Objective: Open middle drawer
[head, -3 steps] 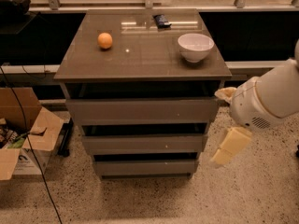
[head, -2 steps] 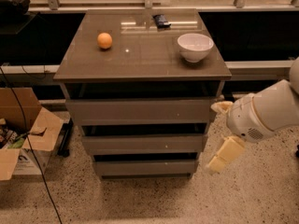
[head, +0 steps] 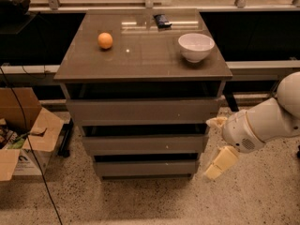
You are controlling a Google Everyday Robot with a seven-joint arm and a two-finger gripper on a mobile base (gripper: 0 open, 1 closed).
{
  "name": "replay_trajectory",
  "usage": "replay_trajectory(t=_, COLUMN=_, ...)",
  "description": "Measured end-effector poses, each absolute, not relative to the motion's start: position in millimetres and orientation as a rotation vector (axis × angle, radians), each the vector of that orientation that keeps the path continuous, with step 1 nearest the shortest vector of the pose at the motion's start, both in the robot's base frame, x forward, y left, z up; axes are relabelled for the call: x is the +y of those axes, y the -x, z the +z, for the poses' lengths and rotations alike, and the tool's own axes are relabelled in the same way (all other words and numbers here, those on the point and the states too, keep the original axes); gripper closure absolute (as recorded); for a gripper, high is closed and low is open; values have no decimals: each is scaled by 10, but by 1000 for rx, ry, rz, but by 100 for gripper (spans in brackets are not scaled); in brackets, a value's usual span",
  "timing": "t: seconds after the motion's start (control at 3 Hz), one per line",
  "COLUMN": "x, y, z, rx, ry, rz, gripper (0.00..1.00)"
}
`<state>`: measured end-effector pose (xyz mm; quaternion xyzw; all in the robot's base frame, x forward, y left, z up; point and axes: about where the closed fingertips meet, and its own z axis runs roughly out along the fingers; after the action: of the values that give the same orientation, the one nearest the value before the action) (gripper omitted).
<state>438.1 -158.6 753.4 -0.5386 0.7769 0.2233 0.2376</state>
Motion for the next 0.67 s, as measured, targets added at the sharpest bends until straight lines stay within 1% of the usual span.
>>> replay_trajectory(t=0.67, x=-1562, y=-4421, z=7114, rx=2248, ry=1374, rz=574, gripper=0)
